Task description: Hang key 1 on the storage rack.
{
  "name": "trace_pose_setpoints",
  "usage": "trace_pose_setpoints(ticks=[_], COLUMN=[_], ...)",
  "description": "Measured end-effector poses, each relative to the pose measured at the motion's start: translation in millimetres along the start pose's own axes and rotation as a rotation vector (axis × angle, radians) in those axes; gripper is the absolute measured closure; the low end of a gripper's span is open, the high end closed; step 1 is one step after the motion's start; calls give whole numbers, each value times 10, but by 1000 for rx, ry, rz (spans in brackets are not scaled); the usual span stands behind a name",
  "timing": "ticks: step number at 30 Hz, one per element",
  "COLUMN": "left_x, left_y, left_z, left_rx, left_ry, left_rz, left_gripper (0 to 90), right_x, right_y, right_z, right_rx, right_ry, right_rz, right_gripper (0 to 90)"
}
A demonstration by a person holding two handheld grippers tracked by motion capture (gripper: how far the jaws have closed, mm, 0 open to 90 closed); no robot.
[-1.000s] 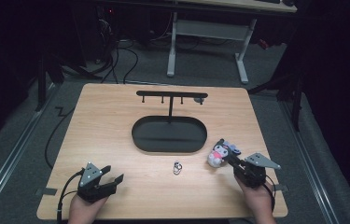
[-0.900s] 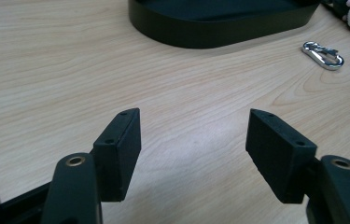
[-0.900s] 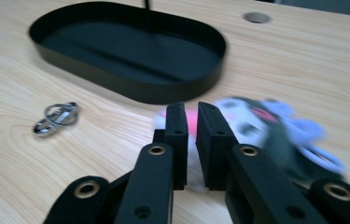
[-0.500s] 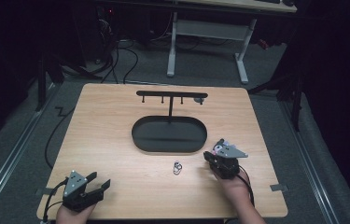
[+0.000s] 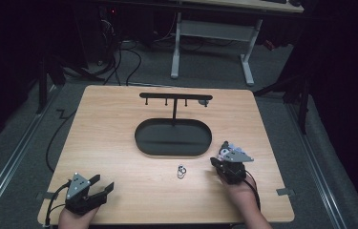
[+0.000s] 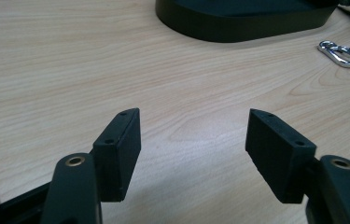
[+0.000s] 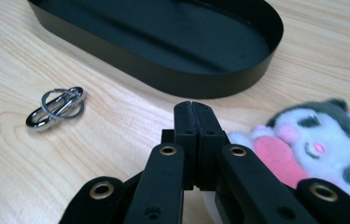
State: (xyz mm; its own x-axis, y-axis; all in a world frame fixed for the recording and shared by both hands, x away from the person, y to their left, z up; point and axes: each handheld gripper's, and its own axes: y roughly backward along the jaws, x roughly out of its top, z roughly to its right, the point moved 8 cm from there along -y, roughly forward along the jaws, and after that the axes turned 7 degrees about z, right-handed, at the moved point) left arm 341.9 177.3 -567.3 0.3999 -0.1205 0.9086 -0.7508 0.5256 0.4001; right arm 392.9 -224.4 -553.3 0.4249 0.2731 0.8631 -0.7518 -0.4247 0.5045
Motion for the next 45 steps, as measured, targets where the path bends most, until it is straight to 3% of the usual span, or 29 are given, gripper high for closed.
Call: trace_pose_setpoints(ticks=[9,19,26,29,33,37,39,40,45], left_x=[146,245,271,282,313,243,218,207,220], left_y=[-244,-491,-512,-457,-411,-306,-291,-286,-297], left_z=[114,287,304,271,233,140,120,93,80], left_rx=[-44,-106,-112,-107,-93,-61,-60,-64,-73], left_ry=[-26,-57,-64,-48,-58,-72,-58,-29,-39], left_rz=[12,8,15,20,13,5,7,12,20], left_gripper=[361,359,358,358,353,350,351,351,346], right_x=[-160,-375,-402,-410,-418,-460,-484,-499,-601], right_y=[261,575,655,699,749,832,855,861,856], right_z=[97,340,364,360,389,481,517,535,538], right_rx=[-21,-106,-116,-112,-112,-114,-112,-112,-110], right_ry=[-34,-105,-108,-119,-120,-155,-173,-171,-176], right_rz=[10,6,9,8,10,1,-5,-14,-63], right_gripper=[894,889,879,855,830,778,745,726,635])
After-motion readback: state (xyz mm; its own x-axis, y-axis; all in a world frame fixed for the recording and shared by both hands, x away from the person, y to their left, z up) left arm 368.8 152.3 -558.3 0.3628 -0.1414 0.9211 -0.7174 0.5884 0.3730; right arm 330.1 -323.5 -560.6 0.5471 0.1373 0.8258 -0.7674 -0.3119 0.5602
